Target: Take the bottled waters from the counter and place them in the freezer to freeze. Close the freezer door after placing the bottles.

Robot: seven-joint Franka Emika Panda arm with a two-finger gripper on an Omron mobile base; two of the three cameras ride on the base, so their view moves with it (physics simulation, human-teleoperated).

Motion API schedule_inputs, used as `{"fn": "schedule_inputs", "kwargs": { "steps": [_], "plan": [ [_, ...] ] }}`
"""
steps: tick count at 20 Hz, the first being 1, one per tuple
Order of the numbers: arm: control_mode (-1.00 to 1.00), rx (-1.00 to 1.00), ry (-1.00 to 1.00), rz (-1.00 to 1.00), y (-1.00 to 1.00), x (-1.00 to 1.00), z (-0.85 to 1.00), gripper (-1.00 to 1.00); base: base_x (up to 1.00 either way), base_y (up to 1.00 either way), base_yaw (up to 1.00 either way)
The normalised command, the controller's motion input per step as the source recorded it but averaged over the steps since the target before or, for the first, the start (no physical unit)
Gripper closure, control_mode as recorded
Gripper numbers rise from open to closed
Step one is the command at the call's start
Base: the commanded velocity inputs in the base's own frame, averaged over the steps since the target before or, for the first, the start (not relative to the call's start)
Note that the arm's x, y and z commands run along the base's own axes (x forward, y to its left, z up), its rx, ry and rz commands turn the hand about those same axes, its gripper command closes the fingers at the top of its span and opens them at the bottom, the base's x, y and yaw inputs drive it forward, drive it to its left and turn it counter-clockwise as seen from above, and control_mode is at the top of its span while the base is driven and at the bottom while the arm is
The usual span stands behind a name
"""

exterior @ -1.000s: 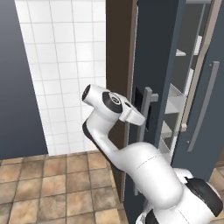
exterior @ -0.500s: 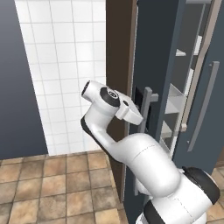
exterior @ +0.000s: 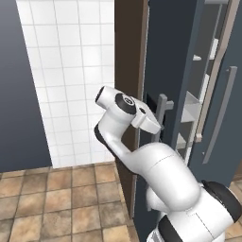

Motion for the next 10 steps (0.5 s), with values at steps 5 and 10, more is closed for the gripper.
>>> {"fn": "schedule_inputs", "kwargs": {
  "steps": [5,10],
  "plan": [
    [-1.00,0.00,0.00,0.00,-0.57,0.00,0.00,-1.00,0.00,0.00,0.00],
    [-1.00,0.02,0.01,0.02,-0.58,0.00,0.01,-1.00,0.00,0.00,0.00]
  ]
}}
